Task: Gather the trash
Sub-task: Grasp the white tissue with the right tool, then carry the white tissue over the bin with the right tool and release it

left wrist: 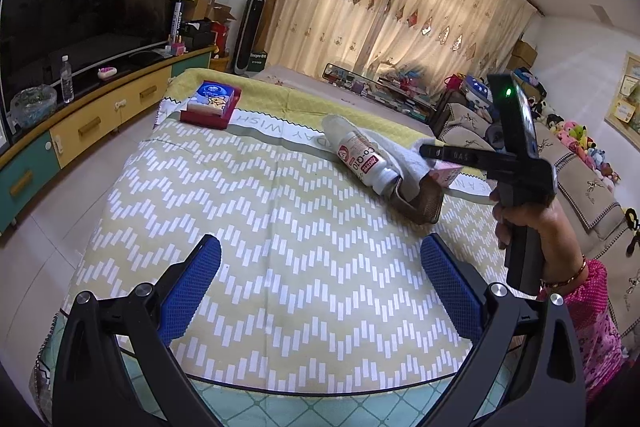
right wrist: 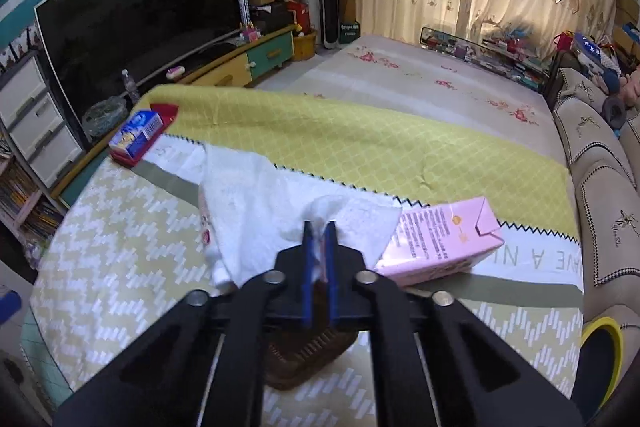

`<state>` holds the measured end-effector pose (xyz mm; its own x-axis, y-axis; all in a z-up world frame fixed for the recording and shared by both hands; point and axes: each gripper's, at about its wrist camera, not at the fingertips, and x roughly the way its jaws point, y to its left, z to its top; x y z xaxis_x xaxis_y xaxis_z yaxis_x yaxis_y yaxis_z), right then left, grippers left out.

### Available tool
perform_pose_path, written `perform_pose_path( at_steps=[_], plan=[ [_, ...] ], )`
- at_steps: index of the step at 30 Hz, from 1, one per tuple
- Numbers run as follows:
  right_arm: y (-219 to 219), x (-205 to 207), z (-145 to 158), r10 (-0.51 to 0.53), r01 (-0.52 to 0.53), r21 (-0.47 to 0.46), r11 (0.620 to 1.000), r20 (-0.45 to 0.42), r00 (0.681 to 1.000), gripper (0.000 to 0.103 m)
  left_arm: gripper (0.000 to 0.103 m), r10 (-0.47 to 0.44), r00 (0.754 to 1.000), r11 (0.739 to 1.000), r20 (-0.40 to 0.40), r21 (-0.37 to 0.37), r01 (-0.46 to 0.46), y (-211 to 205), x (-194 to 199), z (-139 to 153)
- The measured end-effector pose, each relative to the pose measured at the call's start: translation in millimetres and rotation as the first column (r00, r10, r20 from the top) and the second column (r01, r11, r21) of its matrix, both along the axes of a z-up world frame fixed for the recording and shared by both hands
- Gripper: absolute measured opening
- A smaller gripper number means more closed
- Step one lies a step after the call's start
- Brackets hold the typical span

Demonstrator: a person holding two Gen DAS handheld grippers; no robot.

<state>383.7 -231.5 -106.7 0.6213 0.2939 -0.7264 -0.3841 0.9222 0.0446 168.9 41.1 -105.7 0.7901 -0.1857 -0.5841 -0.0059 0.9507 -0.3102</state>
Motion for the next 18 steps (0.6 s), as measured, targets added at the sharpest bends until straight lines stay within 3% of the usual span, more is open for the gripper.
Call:
perform_pose_path(
  at_steps=[8, 18],
  plan=[
    [-1, -11, 53, 0.025, -0.032, 0.094, 0.995, 0.071, 0.997, 0.002, 0.098, -0.011, 1.0, 1.0, -0.001, 0.006, 0.011, -6, 0, 2],
    [-25, -49, 146, 0.013, -0.051, 0.149, 0.988, 0.247, 0.969, 0.002, 0.098, -0.034, 0.999, 0.999, -0.001, 0.014, 0.034, -16, -1, 4]
  ],
)
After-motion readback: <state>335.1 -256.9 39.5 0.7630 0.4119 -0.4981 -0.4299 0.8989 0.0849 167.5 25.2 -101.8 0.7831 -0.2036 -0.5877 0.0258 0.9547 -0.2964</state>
